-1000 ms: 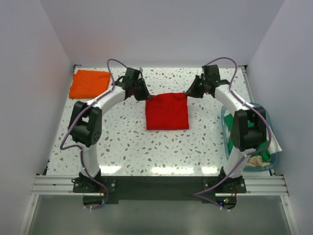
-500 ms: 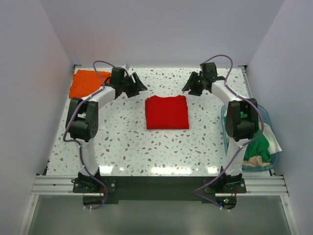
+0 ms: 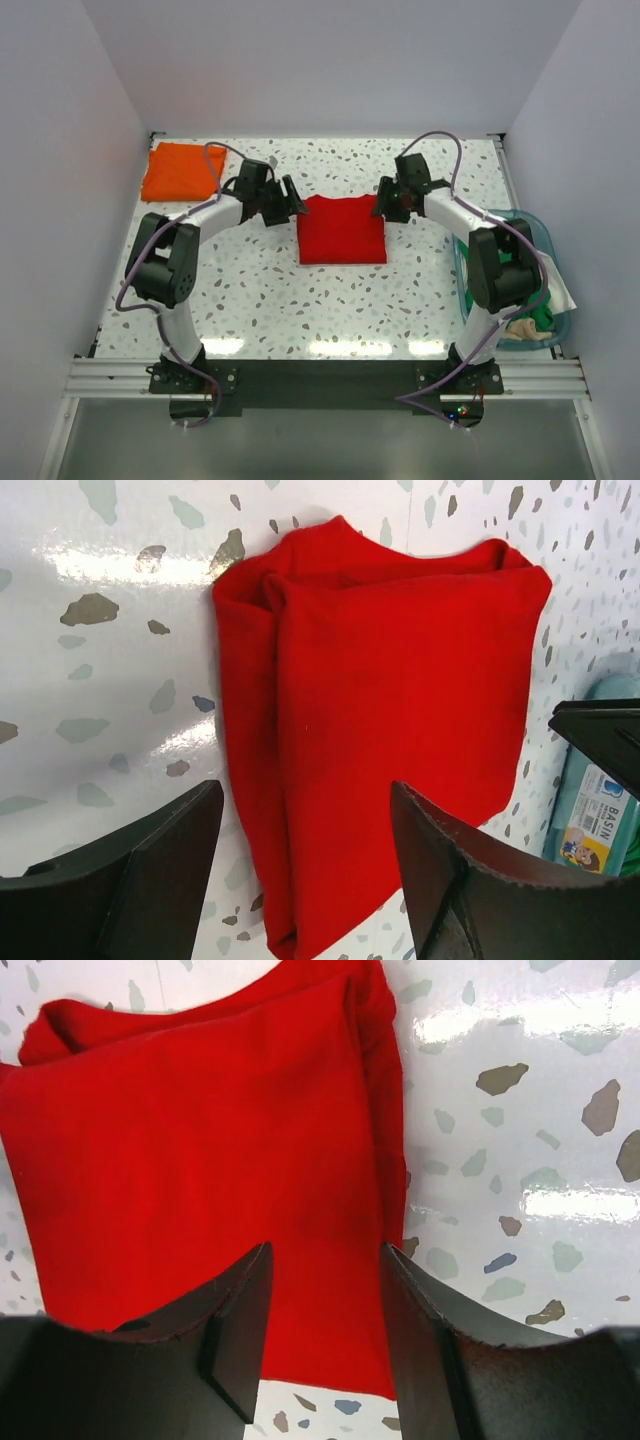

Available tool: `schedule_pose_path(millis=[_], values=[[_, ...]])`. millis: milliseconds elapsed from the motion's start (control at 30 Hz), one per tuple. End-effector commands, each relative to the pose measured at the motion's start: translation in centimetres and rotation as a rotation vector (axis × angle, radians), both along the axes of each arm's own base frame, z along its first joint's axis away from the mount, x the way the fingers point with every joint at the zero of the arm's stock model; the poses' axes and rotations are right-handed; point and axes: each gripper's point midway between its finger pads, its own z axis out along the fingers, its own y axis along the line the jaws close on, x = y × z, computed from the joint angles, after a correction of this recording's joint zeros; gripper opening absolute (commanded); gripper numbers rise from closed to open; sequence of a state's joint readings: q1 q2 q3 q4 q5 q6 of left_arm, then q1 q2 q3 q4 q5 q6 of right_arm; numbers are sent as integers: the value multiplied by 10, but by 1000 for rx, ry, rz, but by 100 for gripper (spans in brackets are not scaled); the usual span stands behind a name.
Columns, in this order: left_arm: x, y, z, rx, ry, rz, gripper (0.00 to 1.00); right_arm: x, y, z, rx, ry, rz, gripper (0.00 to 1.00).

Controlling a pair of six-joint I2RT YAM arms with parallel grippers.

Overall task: Fold and stack the t-shirts
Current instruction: Neatly place the folded tshirt to the corner

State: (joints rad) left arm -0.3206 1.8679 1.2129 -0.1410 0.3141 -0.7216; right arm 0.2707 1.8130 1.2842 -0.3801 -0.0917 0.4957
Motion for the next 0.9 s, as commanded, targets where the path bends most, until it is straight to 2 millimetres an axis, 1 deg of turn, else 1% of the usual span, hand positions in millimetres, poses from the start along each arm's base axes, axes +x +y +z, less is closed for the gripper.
schedule_pose_path(millis=[0,33,133,300,400,500,533,700,800,833,867], values=[[-3,1,-2,48,-11,-29,73,8,-9,-3,-73,-41,-5,50],[-4,0,-5,52,-1,-34,73,7,-9,-9,-81,-29,-3,50],[-3,-1,-16,63,17,-42,72,7,-11,-17,-98,-14,-1,49],[2,-2,-34,96,52,-60,70,8,-12,-23,-109,4,2,49],[3,-2,-41,105,68,-63,69,9,-12,-29,-113,17,2,49],[4,-3,-44,105,68,-65,68,9,-11,-32,-115,28,3,48],[4,-4,-45,104,70,-66,68,9,-14,-33,-128,26,-5,48],[-1,-9,-55,113,91,-81,62,10,-16,-40,-127,41,-14,46],[-5,-17,-61,140,99,-96,57,12,-15,-42,-122,46,-11,45],[-7,-19,-61,141,102,-101,57,12,-15,-44,-122,51,-12,45],[-7,-19,-63,148,105,-98,54,13,-16,-43,-121,48,-16,45]])
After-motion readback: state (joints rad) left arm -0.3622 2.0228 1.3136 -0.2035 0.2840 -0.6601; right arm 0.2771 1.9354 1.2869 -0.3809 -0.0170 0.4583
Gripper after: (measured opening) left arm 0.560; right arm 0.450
